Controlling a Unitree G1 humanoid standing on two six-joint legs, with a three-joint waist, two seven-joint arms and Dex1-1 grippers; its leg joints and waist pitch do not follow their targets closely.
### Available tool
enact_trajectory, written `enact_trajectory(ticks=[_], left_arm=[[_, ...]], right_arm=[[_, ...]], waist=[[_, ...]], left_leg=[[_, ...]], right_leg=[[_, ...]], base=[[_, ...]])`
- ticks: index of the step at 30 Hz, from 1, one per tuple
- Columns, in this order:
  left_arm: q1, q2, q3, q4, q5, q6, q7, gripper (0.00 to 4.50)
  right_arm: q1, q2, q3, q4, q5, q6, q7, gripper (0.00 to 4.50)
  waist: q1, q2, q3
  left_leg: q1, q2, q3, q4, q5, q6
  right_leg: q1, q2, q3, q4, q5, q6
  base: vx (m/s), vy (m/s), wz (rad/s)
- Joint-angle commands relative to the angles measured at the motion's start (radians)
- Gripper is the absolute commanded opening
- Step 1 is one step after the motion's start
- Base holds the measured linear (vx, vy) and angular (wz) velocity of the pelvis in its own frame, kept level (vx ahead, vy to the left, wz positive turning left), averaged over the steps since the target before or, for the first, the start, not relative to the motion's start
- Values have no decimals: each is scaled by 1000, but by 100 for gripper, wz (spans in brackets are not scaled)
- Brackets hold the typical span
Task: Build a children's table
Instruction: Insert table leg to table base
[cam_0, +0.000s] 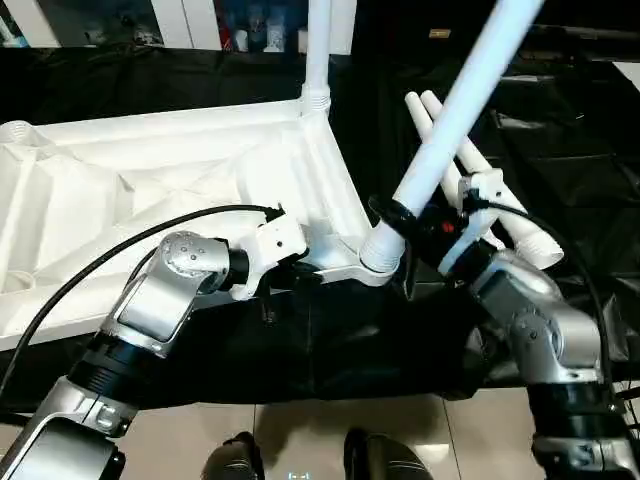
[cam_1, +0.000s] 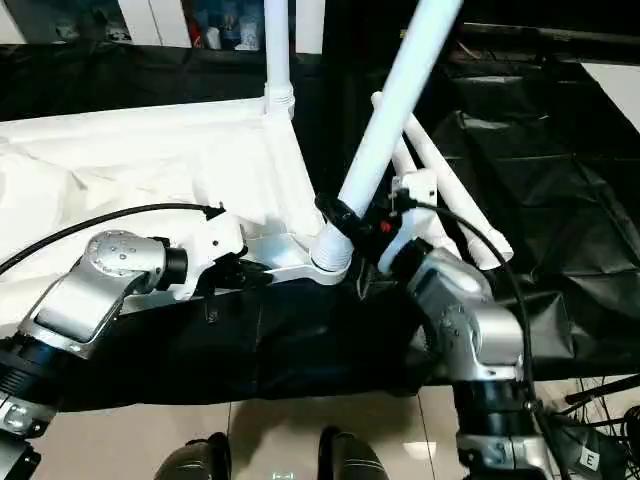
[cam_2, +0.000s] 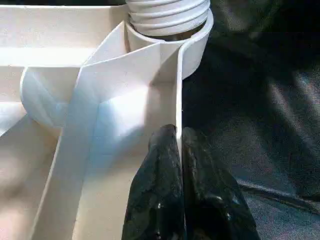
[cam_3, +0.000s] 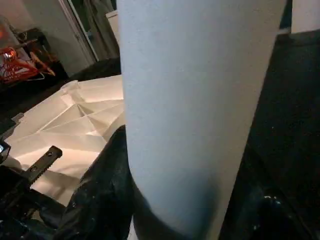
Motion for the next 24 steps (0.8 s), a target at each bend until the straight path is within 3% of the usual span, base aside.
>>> enact_trajectory(ticks=[1,13,24], left_arm=[[31,11,-23,51,24,24,10,0],[15,11,-27,78,23,8,10,0],[13,14,-29,83,24,4,12,0]], right_arm=[[55,1,11,36,-37,7,-17,184],[93,26,2,57,-29,-54,-14,184],[105,-35,118,18,-126,-86,51,184]], waist=[[7,12,-76],[9,16,-75],[9,11,-72]], left_leg=[[15,40,-11,-55,-185,65],[14,40,-13,-60,-214,56],[12,40,-14,-64,-228,56]], right_leg=[[62,-71,46,-68,-224,-228],[60,-72,47,-73,-258,-216],[58,-72,47,-80,-317,-188]], base=[[0,0,0],[0,0,0],[0,0,0]])
